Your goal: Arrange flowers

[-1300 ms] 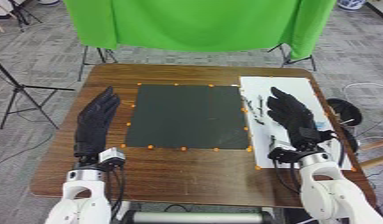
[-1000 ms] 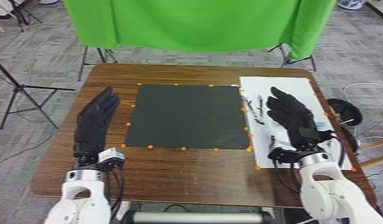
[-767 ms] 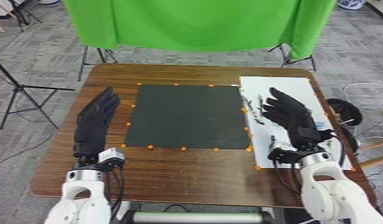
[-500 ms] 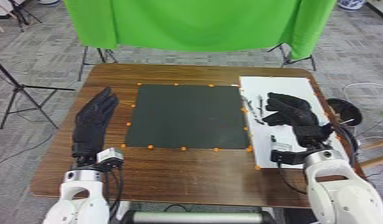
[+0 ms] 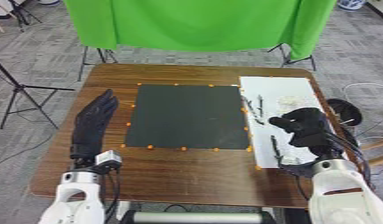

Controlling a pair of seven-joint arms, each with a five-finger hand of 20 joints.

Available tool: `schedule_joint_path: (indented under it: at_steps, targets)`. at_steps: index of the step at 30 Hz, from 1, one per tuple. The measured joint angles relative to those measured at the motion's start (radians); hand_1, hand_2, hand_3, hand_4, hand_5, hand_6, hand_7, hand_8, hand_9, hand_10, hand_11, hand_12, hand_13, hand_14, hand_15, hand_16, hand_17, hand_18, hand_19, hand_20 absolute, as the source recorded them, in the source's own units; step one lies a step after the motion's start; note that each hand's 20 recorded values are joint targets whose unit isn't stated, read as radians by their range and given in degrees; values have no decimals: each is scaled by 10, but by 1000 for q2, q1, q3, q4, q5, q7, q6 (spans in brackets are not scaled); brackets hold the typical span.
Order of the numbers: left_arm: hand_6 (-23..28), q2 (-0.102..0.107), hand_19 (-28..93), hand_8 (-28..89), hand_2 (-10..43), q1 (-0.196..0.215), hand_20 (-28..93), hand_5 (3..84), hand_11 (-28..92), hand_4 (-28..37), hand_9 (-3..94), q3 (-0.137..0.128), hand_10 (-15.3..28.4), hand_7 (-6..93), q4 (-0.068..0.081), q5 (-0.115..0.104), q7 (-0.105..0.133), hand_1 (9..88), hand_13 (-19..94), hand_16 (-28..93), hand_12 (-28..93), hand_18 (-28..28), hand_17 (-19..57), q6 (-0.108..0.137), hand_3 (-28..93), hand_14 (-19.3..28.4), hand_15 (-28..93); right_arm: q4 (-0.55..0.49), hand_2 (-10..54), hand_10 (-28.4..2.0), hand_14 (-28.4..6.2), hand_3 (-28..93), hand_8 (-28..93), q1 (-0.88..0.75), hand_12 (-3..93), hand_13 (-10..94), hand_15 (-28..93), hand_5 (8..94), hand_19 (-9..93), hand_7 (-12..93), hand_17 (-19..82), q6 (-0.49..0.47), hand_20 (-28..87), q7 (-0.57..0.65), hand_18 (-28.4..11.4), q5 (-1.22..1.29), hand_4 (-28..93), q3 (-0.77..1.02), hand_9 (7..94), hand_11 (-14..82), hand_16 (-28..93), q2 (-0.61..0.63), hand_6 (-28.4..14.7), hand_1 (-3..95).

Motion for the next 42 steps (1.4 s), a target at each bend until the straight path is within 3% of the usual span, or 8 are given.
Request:
schedule_joint_path:
  at_steps: [11, 38, 42]
  targets:
    - [30, 44, 20, -63, -82, 46, 168, 435, 145, -247, 394, -41, 124, 100, -18, -5, -8, 246, 318, -5, 108, 84, 78, 8, 699, 136, 86, 51, -95, -136, -39, 699, -59, 9, 280, 898, 493, 704, 888, 225, 632, -104, 351, 162, -102, -291, -227, -78, 806, 325, 293, -12, -41, 353]
    - [29, 44, 19, -63, -82, 57, 168, 433, 143, -240, 394, -44, 123, 99, -18, -6, -26, 249, 321, -3, 108, 85, 77, 5, 698, 137, 86, 120, -95, -132, -23, 694, -52, 21, 284, 936, 472, 737, 903, 230, 685, -210, 305, 228, -73, -385, -195, -139, 856, 323, 320, -77, -41, 402]
    - [30, 44, 19, -63, -83, 57, 168, 433, 143, -239, 394, -44, 124, 99, -18, -6, -27, 250, 319, -3, 108, 85, 77, 5, 699, 137, 86, 128, -95, -130, -20, 652, 120, 32, 284, 937, 501, 741, 902, 215, 701, -210, 287, 234, -66, -398, -170, -151, 871, 329, 277, -82, -43, 440]
